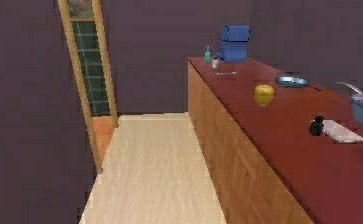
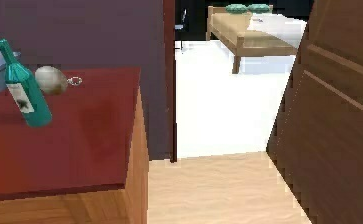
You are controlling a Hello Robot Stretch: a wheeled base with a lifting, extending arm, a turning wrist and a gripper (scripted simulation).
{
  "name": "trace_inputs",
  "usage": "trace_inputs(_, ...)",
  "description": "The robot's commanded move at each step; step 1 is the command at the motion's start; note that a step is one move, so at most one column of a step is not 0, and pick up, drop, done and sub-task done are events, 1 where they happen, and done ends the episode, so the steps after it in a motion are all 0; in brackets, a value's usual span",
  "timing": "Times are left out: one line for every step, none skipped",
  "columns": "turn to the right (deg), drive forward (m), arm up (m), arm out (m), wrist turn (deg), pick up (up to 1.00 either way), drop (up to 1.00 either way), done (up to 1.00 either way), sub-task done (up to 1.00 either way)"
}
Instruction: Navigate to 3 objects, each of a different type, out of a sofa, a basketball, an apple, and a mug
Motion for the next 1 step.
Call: trace_inputs(-3.0, 0.0, 0.0, 0.0, 0.0, 0.0, 0.0, 0.0, 0.0)
